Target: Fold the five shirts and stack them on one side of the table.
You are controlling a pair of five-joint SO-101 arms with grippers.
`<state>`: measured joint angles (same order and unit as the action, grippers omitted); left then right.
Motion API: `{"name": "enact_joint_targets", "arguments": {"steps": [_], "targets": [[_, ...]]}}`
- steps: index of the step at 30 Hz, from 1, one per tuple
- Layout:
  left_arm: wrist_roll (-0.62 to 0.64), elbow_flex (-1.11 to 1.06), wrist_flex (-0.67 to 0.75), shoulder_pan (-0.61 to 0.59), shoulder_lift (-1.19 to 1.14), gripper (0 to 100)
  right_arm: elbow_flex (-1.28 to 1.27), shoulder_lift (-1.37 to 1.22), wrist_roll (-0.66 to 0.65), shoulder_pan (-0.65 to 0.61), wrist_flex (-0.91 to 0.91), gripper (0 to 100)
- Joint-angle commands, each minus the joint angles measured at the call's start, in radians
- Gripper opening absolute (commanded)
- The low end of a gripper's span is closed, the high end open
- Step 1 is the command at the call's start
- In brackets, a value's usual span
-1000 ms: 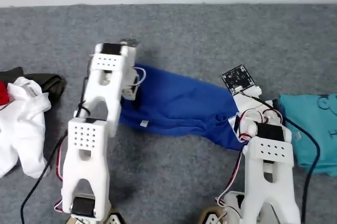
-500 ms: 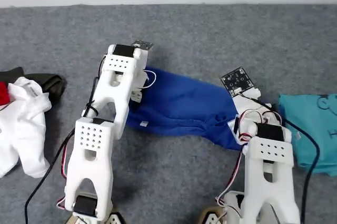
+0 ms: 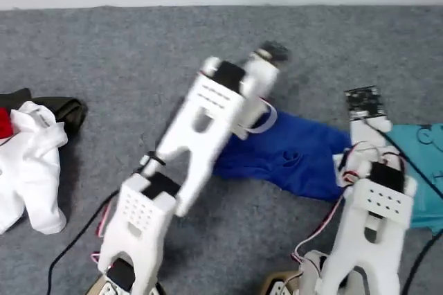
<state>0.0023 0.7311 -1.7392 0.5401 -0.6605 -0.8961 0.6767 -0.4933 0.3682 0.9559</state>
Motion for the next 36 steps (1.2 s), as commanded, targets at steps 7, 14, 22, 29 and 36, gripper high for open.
{"name": "enact_joint_targets", "arguments": {"steps": [7, 14, 22, 29, 36], "targets": [[-0.031, 0.065, -0.017, 0.238, 0.080, 1, 0.187, 0.036, 0.009, 0.297, 0.105, 36.9], [-0.031, 0.136, -0.018, 0.258, 0.097, 1, 0.187, 0.036, -0.061, 0.387, 0.105, 36.9], [-0.032, 0.239, -0.009, 0.367, 0.201, 1, 0.187, 0.035, -0.066, 0.389, 0.099, 36.9], [-0.031, 0.292, 0.066, 0.393, 0.055, 1, 0.192, 0.036, -0.068, 0.424, 0.099, 36.9], [-0.028, 0.550, 0.094, 0.434, -0.226, 1, 0.242, 0.036, -0.069, 0.536, 0.104, 36.9]]}}
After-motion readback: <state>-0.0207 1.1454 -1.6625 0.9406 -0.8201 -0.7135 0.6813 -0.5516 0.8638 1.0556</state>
